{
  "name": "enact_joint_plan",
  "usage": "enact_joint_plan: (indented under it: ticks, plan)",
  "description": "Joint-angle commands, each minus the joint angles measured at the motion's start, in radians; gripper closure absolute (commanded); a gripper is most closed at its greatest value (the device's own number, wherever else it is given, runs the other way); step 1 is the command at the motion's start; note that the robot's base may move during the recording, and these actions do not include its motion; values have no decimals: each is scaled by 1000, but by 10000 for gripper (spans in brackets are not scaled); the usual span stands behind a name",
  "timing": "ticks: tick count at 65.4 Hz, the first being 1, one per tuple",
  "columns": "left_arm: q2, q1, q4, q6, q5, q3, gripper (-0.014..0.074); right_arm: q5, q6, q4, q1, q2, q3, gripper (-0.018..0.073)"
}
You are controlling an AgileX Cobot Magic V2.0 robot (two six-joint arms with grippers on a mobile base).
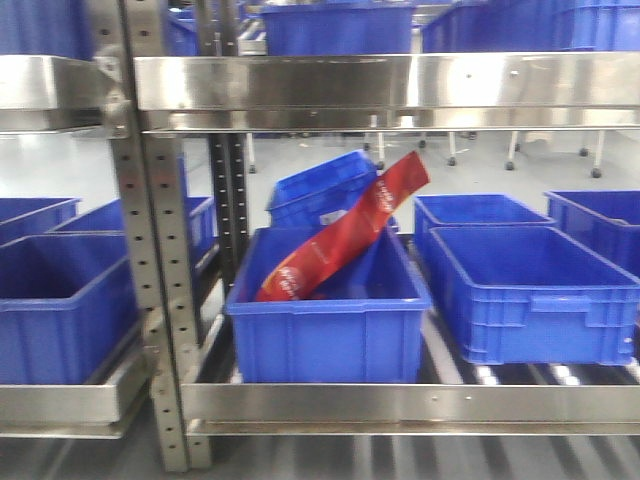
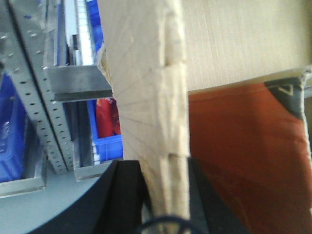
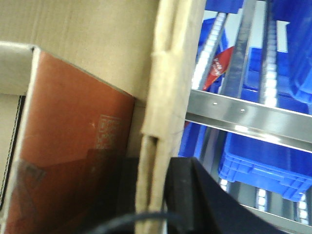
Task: Stack two boxes on right shelf middle
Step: 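Approach the rack and raise the held boxes above the middle shelf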
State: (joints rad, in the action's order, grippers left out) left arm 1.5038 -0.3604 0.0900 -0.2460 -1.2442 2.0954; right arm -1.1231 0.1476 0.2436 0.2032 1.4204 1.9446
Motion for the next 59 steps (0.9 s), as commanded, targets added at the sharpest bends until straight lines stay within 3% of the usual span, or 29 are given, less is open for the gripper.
enact_joint_plan:
  ticks: [1,59]
  plan:
    - [-22,6,10,0,41,16,708,53,8,-34,-9,-11,10,712]
    - [-22,6,10,0,41,16,708,53,8,-34,-9,-11,10,712]
